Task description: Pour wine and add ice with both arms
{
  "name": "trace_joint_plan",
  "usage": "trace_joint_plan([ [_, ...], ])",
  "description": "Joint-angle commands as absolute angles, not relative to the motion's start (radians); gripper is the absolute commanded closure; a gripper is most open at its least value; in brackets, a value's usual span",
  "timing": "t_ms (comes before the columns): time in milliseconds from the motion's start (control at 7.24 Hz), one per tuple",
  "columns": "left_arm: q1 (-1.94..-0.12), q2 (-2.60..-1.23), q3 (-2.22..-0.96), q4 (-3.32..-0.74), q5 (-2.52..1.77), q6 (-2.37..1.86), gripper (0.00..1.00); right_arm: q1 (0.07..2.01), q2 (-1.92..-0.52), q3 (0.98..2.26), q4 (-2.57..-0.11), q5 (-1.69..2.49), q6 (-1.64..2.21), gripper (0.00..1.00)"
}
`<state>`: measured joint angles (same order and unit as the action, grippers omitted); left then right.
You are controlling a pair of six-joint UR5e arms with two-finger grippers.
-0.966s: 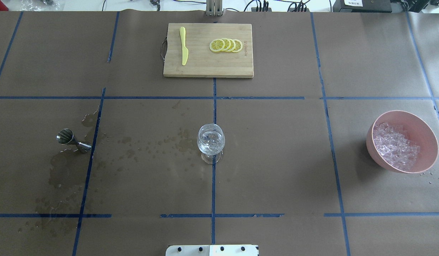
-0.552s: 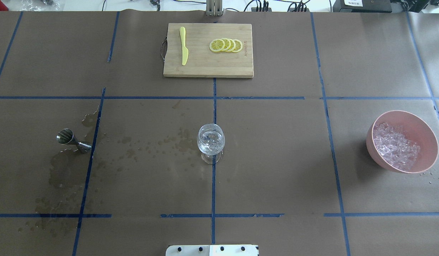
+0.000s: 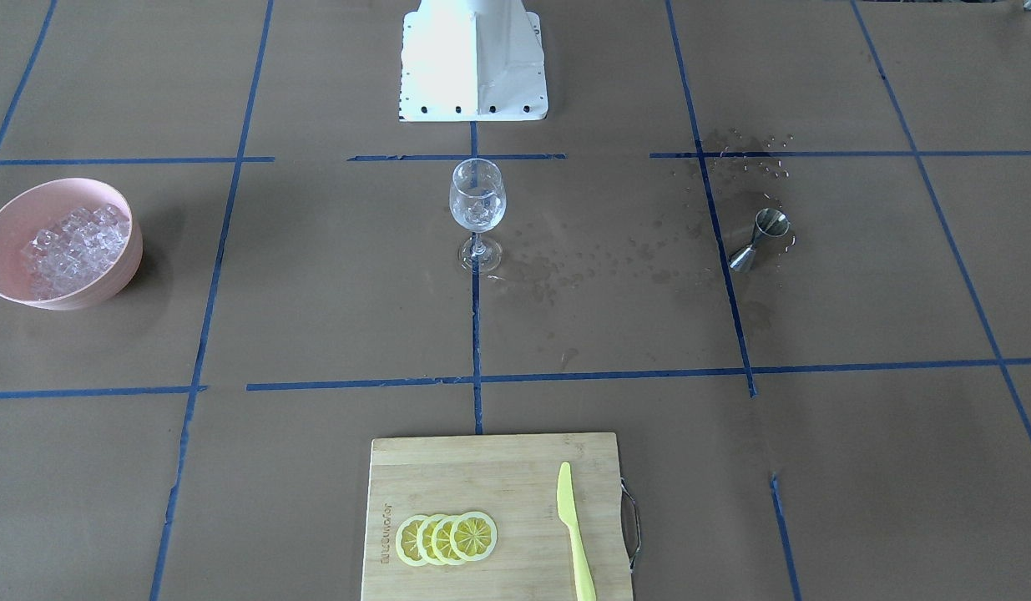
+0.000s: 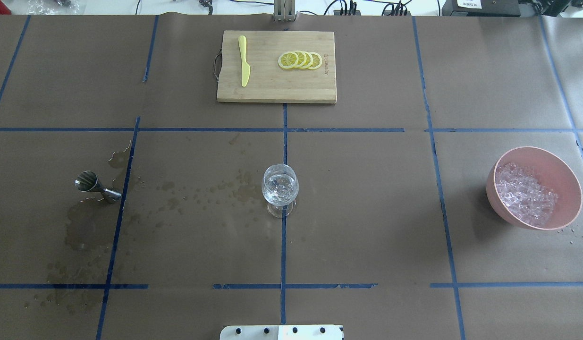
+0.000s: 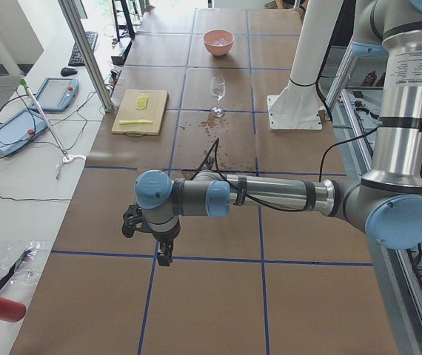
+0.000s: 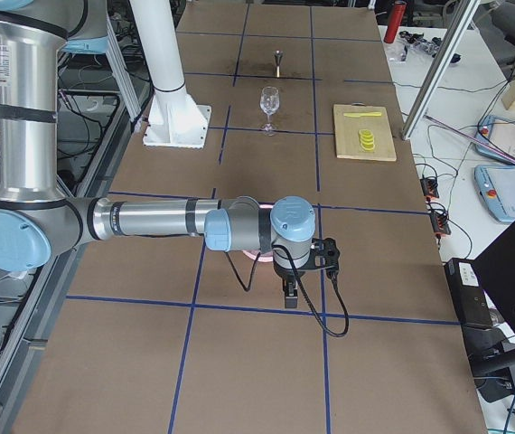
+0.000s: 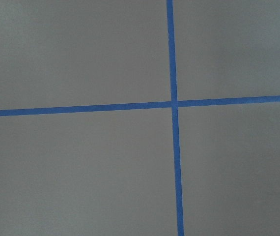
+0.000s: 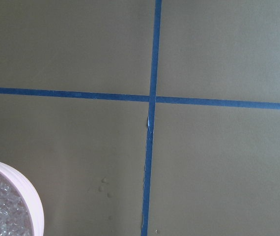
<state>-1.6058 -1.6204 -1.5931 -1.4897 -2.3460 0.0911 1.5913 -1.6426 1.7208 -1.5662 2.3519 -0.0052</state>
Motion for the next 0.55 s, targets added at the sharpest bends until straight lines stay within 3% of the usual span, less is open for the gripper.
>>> trace_joint_plan([
  [0,-1.606,-1.621,-1.592,-1.489,-2.345,0.089,0.0,1.595,-1.632,1.721,-1.557,2.347,-0.002,0.0],
  [414,-1.606,-1.621,-1.583,-1.489,-2.347,0.091,0.0,1.595,-1.631,1.726,-1.552,2.352,0.008,0.0],
])
